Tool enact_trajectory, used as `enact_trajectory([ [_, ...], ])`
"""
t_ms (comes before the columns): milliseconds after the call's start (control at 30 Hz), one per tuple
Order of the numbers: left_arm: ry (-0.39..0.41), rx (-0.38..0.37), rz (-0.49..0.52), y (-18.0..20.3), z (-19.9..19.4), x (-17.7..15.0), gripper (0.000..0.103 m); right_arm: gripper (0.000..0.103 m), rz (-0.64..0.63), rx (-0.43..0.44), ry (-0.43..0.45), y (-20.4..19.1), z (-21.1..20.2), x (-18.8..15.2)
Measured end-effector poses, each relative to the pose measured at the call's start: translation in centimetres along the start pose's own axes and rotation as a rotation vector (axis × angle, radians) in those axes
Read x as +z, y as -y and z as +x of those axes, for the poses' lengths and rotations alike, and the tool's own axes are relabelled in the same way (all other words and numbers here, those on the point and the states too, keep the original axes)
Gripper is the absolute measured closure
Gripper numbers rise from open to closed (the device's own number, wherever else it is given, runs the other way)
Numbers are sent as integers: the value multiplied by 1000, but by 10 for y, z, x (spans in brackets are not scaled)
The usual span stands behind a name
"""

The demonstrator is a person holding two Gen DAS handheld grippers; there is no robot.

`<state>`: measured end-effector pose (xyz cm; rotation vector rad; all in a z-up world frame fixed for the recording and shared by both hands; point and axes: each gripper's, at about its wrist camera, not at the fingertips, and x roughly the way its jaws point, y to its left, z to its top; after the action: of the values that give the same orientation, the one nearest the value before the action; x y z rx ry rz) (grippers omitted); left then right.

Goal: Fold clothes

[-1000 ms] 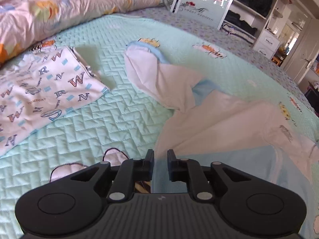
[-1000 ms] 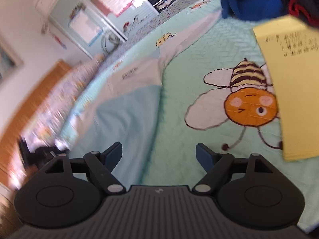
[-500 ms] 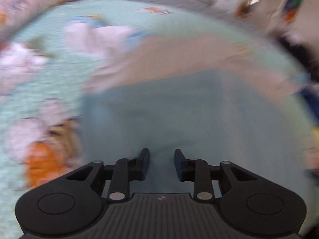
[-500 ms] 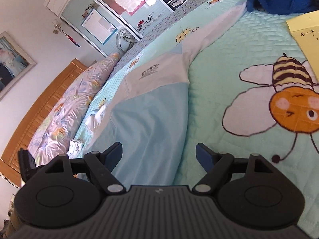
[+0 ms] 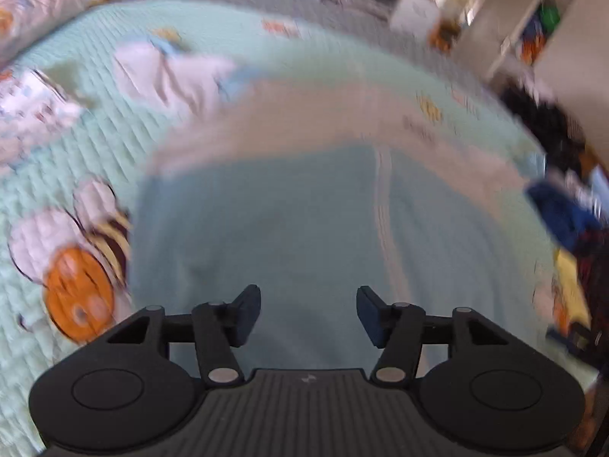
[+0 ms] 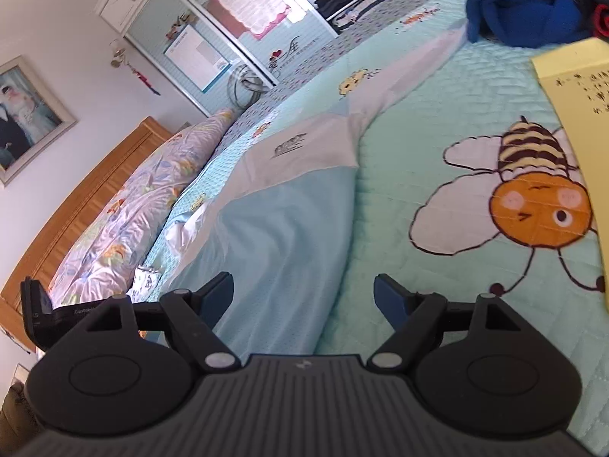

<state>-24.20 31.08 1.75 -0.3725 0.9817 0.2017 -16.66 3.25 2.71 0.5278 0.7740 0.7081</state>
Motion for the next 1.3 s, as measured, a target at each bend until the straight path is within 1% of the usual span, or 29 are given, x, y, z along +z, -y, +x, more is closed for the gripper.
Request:
enact_trajectory([
  [33,18,55,22,-9,1,-14,73,21,0,-1,-4,0,0,0],
  [67,33,85,14,-20,-6,-23,89,21,-1,-5,-6,0,-1,-1],
  [133,39,121,-34,-42,-21,-35,100,21,-12,-22,-9,2,-4,-3],
  [167,35,123,-74,-53,-30,-37,101,21,-13,-27,-12,3,-5,-5],
  [200,34,135,-107,-61,-37,-37,97,21,-9,-28,-18,5,-4,-6],
  [233,47,155,-135,-68,-46,-37,91,21,-1,-23,-23,7,-3,-8],
  [267,74,147,-163,-72,-55,-36,81,21,8,-18,-26,9,-2,-9],
  [333,122,120,-217,-78,-68,-35,72,21,27,-9,-25,11,-1,-12],
  [400,107,94,-267,-79,-68,-30,59,21,37,4,-23,11,-2,-12],
  [467,72,73,-296,-79,-61,-30,57,21,34,10,-19,9,-7,-11],
  [533,52,77,-336,-80,-53,-37,56,21,26,10,-11,7,-11,-10],
  [633,85,50,-410,-87,-52,-40,54,21,31,8,-7,8,-15,-10],
  [700,110,28,-430,-92,-51,-35,46,21,35,6,-8,9,-16,-11],
  [767,115,10,-447,-96,-46,-25,45,21,41,6,-11,10,-15,-12],
  [833,124,-22,-447,-99,-40,-14,42,21,42,5,-15,9,-14,-13],
  [933,110,-57,-469,-101,-23,-2,42,21,36,1,-15,8,-14,-14],
  [967,110,-75,-477,-102,-18,0,46,21,37,-2,-15,8,-15,-14],
  [1000,111,-83,-488,-104,-14,0,56,21,38,-8,-14,9,-15,-14],
  [1033,113,-86,-503,-106,-13,0,60,21,40,-13,-14,10,-16,-14],
  [1067,115,-94,-519,-109,-12,-1,68,21,44,-17,-12,11,-17,-14],
  [1100,117,-104,-534,-113,-12,-3,83,21,49,-21,-10,13,-18,-14],
  [1167,107,-109,-562,-123,-12,-8,102,21,59,-28,-6,16,-19,-14],
  [1200,108,-111,-564,-127,-14,-11,102,21,62,-29,-4,17,-19,-14],
  [1233,114,-83,-540,-126,-17,-13,102,21,60,-30,-5,17,-19,-15],
  [1300,133,52,-434,-115,-29,-12,102,21,48,-33,-8,14,-18,-16],
])
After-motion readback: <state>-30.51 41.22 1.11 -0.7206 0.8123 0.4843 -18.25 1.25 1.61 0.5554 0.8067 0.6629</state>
